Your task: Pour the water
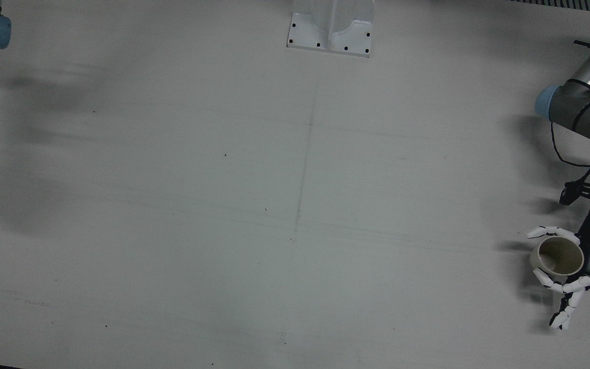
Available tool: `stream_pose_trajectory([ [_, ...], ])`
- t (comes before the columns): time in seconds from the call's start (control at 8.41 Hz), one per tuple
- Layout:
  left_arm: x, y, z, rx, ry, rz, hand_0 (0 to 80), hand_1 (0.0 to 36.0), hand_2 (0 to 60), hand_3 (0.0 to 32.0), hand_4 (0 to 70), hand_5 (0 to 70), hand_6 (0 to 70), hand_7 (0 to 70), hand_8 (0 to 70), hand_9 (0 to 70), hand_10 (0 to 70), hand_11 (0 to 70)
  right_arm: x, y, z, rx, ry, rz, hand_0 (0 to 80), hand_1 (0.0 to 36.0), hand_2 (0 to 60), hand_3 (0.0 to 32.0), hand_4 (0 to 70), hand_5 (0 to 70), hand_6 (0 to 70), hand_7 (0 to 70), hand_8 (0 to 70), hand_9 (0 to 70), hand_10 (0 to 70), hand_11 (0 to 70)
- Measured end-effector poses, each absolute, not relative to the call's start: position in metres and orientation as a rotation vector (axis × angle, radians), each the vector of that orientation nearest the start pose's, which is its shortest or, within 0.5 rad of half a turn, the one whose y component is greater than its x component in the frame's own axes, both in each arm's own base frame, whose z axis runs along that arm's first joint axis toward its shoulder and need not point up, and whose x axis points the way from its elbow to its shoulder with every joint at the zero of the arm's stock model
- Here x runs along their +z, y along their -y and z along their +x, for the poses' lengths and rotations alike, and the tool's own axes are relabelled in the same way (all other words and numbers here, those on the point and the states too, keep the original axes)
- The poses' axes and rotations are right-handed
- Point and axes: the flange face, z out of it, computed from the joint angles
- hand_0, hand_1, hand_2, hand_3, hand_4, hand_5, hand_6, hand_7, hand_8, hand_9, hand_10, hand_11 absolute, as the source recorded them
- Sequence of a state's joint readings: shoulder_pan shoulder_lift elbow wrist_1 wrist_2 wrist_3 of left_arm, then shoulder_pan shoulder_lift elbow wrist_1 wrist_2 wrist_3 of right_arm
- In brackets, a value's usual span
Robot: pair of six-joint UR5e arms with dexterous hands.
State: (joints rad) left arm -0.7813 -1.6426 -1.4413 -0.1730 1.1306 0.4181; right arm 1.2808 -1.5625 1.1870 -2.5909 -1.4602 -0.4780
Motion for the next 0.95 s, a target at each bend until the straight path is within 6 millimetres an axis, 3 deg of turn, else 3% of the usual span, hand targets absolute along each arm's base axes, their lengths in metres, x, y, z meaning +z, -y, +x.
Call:
stream_pose_trajectory([
  [0.24, 0.687, 0.495, 0.249, -1.712, -2.060, 0.021, 17.9, 0.0, 0.0, 6.0, 7.4, 0.0, 1.7, 6.7, 4.0, 0.0, 0.0, 0.0, 0.814, 0.503, 0.001, -2.216, -2.744, -0.390, 53.5, 20.6, 50.9, 0.0, 48.4, 50.5, 54.3, 64.4, 52.8, 67.5, 52.8, 70.0],
  [0.71, 0.683, 0.497, 0.248, -1.704, -2.091, 0.029, 19.4, 0.0, 0.0, 9.6, 5.5, 0.0, 0.0, 4.6, 6.6, 0.0, 0.0, 0.0, 0.812, 0.504, 0.000, -2.211, -2.746, -0.394, 54.1, 21.1, 50.9, 0.0, 48.9, 50.9, 54.5, 65.0, 52.6, 67.2, 52.4, 70.0],
  [0.95, 0.659, 0.513, 0.222, -1.714, -2.161, 0.061, 24.8, 0.0, 0.0, 9.4, 7.7, 0.0, 1.1, 5.7, 4.3, 0.0, 0.0, 0.0, 0.814, 0.503, 0.004, -2.215, -2.737, -0.399, 53.5, 20.8, 51.5, 0.0, 48.6, 50.5, 54.4, 64.3, 52.8, 67.4, 52.8, 70.0],
])
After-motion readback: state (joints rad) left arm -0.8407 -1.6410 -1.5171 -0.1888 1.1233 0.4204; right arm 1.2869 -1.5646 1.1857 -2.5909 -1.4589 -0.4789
